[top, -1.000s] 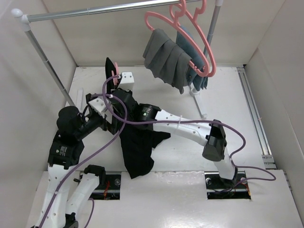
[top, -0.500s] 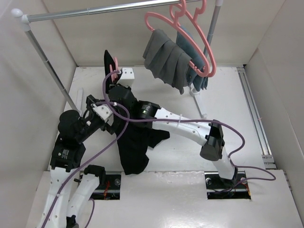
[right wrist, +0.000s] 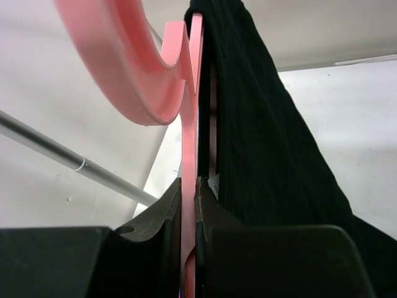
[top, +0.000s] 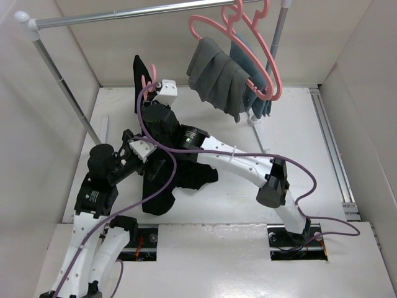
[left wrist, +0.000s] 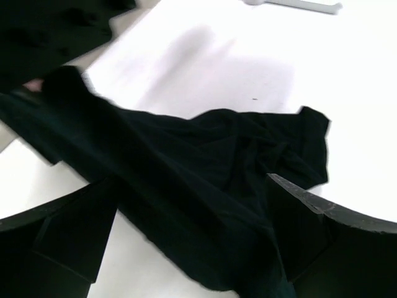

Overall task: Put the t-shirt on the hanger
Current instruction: Place tshirt on hanger

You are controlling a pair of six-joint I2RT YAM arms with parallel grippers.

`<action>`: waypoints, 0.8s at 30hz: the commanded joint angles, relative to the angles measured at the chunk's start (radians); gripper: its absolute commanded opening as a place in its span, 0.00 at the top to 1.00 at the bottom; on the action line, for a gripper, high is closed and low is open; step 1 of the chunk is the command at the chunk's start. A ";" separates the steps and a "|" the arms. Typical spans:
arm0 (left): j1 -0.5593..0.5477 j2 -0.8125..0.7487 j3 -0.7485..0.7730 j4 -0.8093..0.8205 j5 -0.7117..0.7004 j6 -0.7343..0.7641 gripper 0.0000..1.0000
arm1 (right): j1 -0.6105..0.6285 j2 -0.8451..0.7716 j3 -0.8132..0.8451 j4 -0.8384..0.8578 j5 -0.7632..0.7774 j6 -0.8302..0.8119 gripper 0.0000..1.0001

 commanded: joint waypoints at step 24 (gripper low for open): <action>-0.022 0.166 0.094 0.097 -0.209 0.039 0.33 | 0.044 0.017 0.033 0.072 -0.029 -0.037 1.00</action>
